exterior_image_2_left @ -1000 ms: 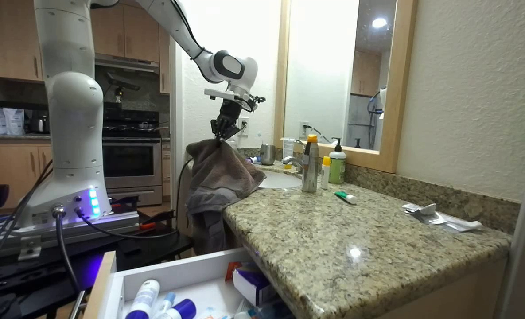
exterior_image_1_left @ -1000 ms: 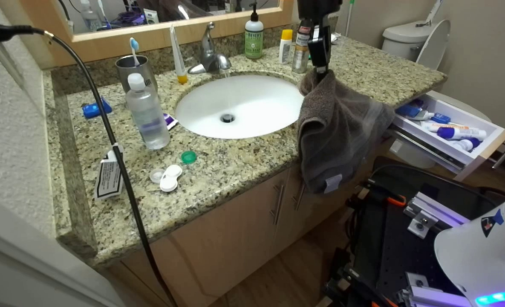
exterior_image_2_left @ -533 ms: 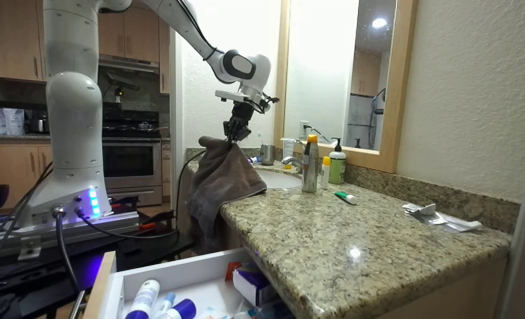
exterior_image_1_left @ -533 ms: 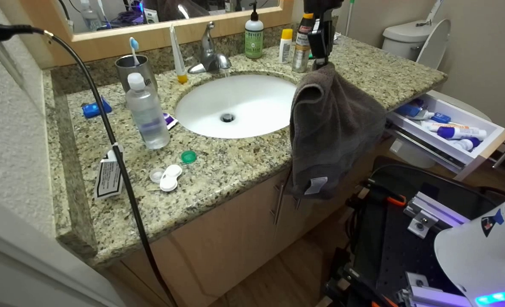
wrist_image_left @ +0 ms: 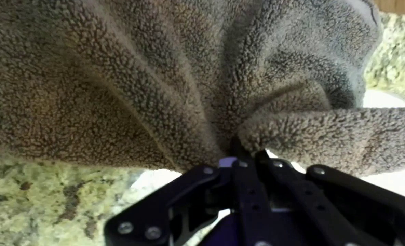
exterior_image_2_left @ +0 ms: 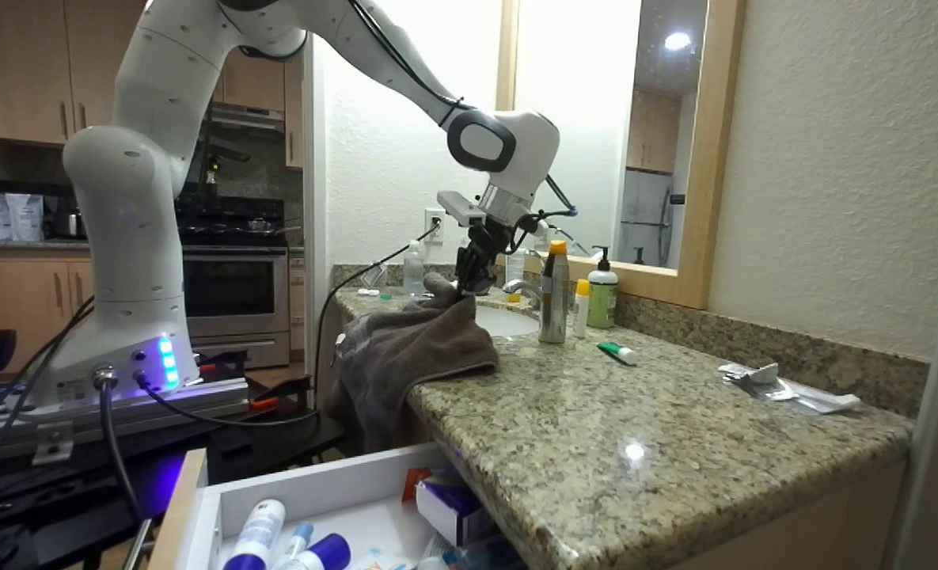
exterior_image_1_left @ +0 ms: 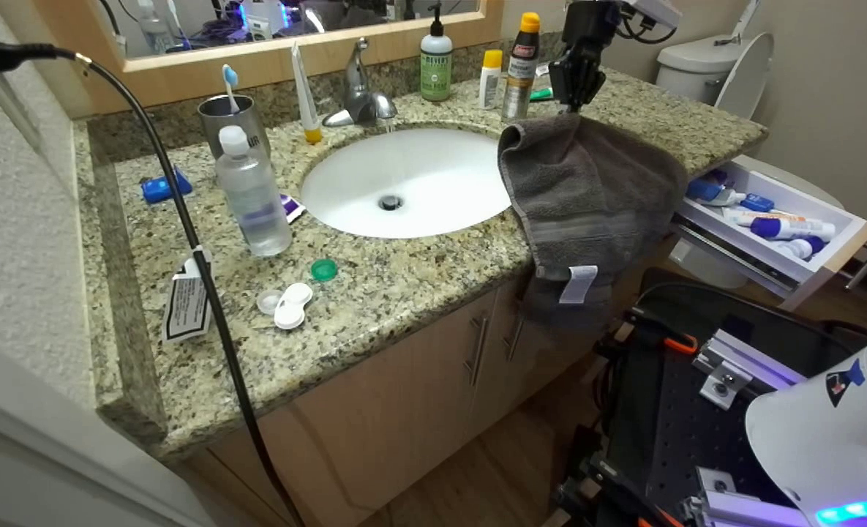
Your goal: Move the two bottles with yellow tops forward then use the towel to wipe the counter
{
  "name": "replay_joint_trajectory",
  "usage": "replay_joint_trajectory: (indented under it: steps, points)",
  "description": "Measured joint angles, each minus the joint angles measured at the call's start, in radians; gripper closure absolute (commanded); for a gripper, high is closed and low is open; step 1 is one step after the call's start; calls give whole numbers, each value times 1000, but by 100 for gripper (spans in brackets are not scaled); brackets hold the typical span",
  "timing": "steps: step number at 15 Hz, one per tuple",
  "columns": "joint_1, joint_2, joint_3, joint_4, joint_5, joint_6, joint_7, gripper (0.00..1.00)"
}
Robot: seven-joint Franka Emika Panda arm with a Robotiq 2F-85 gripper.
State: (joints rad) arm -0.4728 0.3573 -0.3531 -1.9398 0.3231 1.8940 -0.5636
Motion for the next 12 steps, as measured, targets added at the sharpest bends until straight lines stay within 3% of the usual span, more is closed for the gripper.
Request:
replay_joint_trajectory:
  steps: [6, 12]
  points:
    - [-145, 183, 6, 179, 52, 2, 68, 99]
    - [-283, 286, 20, 348, 57, -1, 224, 99]
